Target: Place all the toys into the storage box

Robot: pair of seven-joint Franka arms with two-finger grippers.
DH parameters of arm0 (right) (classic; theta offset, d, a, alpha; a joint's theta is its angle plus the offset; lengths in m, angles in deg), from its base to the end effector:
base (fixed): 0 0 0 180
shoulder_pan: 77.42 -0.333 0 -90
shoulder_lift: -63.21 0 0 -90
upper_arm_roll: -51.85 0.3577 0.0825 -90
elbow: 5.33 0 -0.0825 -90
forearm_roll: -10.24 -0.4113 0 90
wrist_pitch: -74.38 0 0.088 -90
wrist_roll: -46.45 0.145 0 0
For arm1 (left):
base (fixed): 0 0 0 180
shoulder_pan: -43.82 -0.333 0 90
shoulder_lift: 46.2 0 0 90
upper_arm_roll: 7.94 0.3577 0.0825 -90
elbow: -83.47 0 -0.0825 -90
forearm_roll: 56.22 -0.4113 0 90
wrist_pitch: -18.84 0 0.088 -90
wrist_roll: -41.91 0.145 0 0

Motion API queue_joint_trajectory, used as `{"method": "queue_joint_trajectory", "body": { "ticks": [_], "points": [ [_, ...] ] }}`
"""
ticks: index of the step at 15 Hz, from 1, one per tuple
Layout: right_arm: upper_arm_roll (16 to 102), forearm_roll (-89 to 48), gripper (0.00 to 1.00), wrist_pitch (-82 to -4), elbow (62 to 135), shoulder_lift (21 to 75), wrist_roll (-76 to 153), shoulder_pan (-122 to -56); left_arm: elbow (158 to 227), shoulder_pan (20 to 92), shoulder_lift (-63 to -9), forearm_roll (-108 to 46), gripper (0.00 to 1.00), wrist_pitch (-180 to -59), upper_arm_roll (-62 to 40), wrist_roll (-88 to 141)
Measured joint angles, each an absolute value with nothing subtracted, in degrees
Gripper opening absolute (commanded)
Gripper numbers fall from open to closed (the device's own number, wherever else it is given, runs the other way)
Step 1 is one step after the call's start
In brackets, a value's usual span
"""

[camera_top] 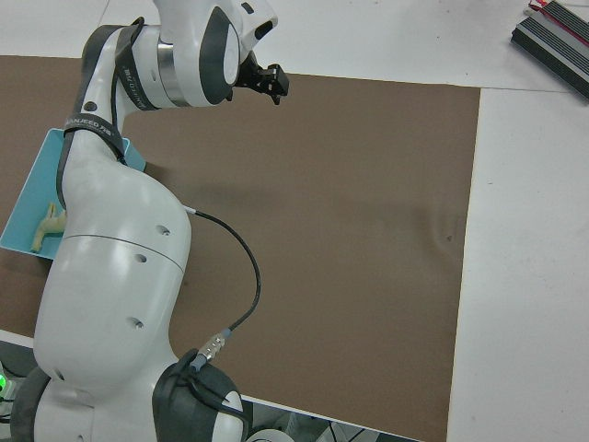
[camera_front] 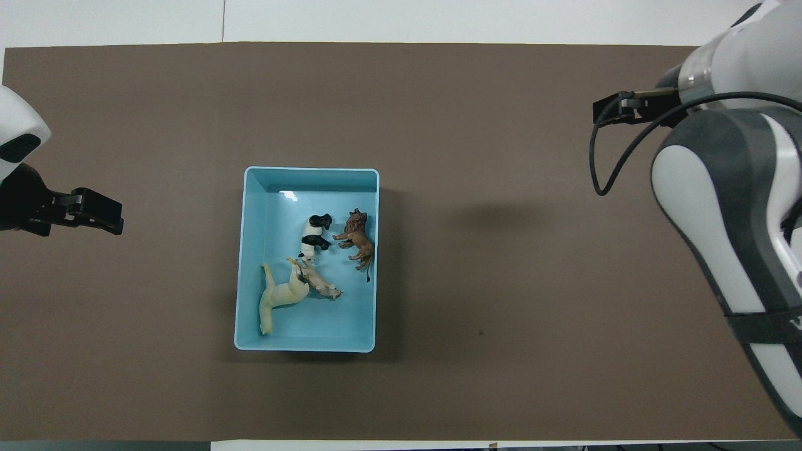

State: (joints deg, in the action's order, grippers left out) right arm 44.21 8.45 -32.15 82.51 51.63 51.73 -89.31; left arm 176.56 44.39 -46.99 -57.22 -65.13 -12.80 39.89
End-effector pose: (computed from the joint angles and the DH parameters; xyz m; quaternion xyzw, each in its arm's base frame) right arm 0.6741 0.0613 0.5490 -0.9980 0.0103 -0.0625 0.0072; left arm 0.5556 -0.0504 0.6015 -0.9969 0.0293 0.0719 0.0140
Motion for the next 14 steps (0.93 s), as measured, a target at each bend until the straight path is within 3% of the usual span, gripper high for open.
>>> {"method": "queue_joint_trajectory", "body": {
  "ticks": [8,14],
  "points": [
    [49.83,8.55,1.00,-10.39,83.48,62.99,51.91,-79.06,176.61,44.38,-46.37,-57.22,1.00,-64.34,-12.69,41.67],
    [50.11,11.27,1.00,-15.41,89.67,66.46,52.03,-79.04,176.86,44.39,-46.36,-57.22,1.00,-65.03,-13.02,41.84]
  ]
}}
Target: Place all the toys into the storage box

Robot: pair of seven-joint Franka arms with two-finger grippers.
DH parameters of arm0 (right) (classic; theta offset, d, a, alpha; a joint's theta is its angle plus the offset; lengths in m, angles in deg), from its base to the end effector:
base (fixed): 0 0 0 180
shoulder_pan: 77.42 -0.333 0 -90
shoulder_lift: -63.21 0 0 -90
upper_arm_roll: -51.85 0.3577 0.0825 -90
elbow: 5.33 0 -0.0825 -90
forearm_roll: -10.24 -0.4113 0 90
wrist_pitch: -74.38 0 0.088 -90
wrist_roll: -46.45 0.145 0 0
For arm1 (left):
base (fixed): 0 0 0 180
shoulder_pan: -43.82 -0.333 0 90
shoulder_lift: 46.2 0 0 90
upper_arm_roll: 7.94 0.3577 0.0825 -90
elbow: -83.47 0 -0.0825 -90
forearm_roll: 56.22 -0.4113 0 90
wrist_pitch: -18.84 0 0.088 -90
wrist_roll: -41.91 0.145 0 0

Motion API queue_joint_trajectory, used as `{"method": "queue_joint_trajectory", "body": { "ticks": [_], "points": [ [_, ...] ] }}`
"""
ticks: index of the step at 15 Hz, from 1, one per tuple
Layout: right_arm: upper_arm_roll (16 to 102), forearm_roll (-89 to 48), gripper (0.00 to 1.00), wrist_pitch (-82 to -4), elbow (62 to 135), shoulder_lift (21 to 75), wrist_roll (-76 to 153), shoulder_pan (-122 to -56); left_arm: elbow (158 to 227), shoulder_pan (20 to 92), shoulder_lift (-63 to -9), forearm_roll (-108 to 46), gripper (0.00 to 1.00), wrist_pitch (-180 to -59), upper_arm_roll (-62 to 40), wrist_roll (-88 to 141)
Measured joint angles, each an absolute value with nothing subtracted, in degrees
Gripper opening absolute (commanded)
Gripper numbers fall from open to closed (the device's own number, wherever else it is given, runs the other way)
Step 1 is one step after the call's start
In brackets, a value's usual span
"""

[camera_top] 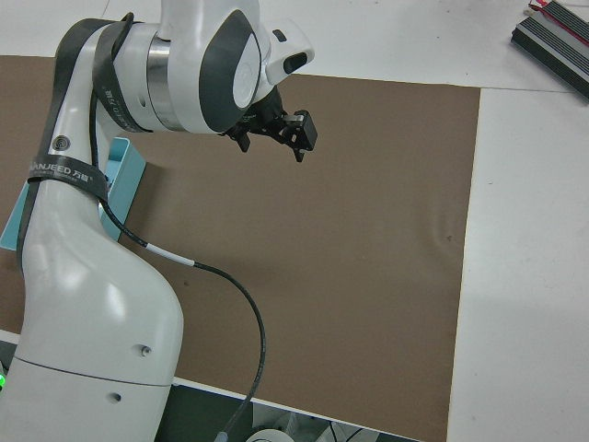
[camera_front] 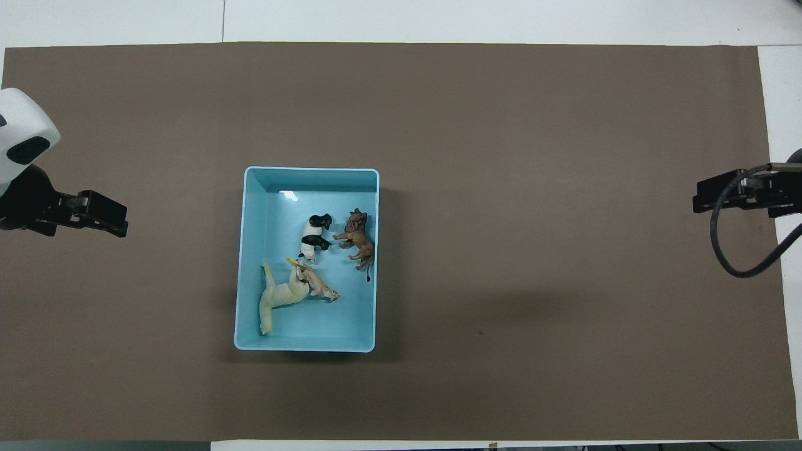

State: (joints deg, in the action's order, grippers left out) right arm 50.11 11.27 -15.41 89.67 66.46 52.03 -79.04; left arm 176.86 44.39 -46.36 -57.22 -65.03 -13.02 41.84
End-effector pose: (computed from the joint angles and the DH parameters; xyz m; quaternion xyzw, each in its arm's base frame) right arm 0.5587 -0.0042 0.6168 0.9986 -0.0496 -0.0167 0.0089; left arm 0.5576 -0.0525 0.5928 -0.9955 0.0483 0.0810 0.0129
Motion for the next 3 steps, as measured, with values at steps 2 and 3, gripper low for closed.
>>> {"method": "queue_joint_trajectory", "body": {
  "ticks": [2,3],
  "points": [
    [50.11,11.54,1.00,-16.02,90.03,66.46,52.05,-78.86,176.89,44.39,-46.25,-57.22,1.00,-68.12,-13.22,41.84],
    [50.11,11.54,1.00,-16.02,90.04,66.46,52.06,-78.72,176.89,44.40,-46.16,-57.22,1.00,-68.79,-13.24,41.84]
  ]
}}
